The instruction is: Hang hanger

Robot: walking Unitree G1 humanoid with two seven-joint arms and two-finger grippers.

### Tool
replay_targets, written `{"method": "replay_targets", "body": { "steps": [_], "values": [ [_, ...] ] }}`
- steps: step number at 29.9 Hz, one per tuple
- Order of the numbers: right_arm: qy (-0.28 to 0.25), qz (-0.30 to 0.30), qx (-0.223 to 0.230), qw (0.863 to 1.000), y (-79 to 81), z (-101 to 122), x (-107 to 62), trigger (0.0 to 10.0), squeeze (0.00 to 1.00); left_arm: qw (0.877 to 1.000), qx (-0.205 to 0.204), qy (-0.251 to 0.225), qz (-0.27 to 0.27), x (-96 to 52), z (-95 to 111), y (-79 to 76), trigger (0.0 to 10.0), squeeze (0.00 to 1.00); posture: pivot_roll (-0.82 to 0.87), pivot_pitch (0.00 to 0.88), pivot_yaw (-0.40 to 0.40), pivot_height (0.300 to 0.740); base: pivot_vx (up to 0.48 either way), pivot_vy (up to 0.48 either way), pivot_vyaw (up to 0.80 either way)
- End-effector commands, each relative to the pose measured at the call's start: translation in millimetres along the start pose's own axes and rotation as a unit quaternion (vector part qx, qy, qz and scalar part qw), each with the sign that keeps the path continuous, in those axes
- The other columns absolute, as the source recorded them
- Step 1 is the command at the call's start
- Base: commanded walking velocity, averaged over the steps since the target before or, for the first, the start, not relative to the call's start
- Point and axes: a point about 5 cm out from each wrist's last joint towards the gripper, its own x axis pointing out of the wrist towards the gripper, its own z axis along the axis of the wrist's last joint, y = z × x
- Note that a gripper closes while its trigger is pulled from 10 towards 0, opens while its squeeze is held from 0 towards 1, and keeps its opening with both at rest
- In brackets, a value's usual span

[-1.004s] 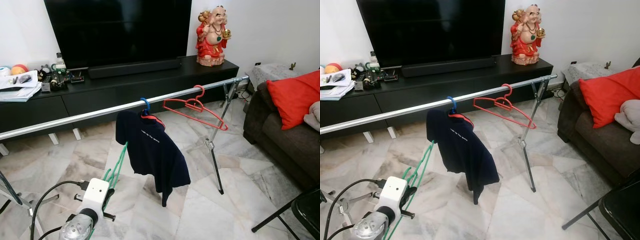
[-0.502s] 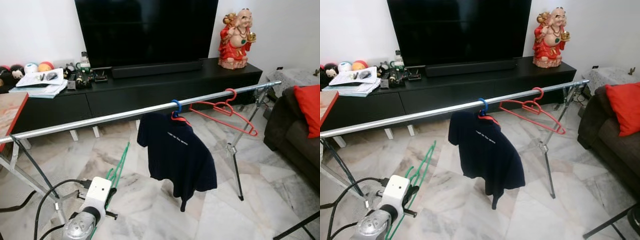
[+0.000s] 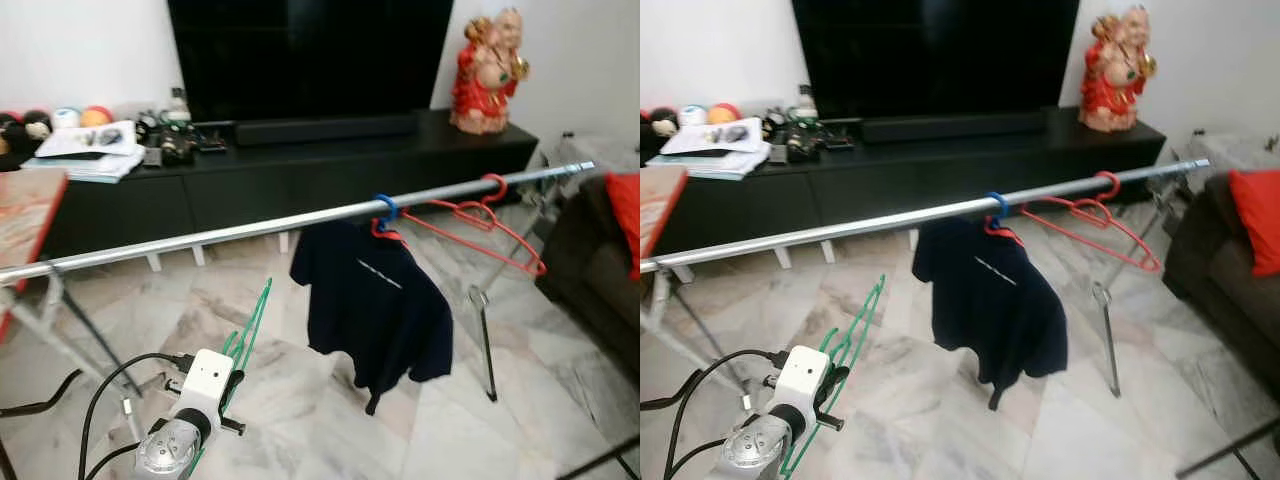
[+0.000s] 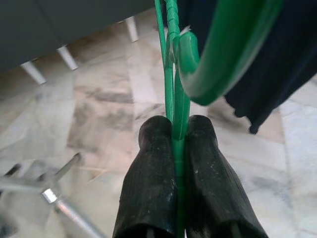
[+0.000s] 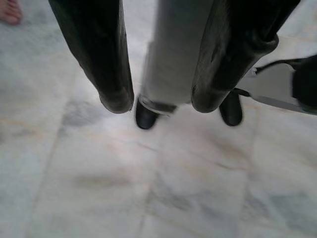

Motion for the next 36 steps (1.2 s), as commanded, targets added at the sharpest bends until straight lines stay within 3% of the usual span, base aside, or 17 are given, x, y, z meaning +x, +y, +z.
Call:
{"method": "replay_targets", "body": {
  "steps": [1, 10, 18, 36],
  "values": [
    [0.0, 0.002, -0.001, 1.0, 0.5, 0, 0.0, 10.0, 0.0, 1.0, 0.004, -0.001, -0.003, 0.9, 1, -0.3, 10.0, 0.0, 0.17, 0.0, 0.002, 0.74, 0.0, 0.307, 0.0],
    [0.001, 0.002, -0.003, 1.0, 0.4, 0, 0.0, 10.0, 0.0, 0.999, 0.016, -0.016, -0.039, 0.1, 5, -10.4, 10.0, 0.0, 0.17, 0.0, 0.003, 0.74, 0.0, 0.0, 0.0],
    [0.001, 0.003, -0.004, 1.0, 0.9, -1, 0.0, 10.0, 0.0, 0.999, 0.009, -0.025, -0.039, 0.6, 9, -10.3, 10.0, 0.0, 0.18, 0.0, 0.003, 0.74, 0.0, 0.0, 0.0],
    [-0.001, -0.001, -0.005, 1.0, 0.8, 1, 0.2, 10.0, 0.0, 0.999, 0.009, -0.027, -0.041, 2.1, 12, -8.9, 10.0, 0.0, 0.17, 0.0, 0.004, 0.74, 0.259, 0.0, 0.0]
  ]
}}
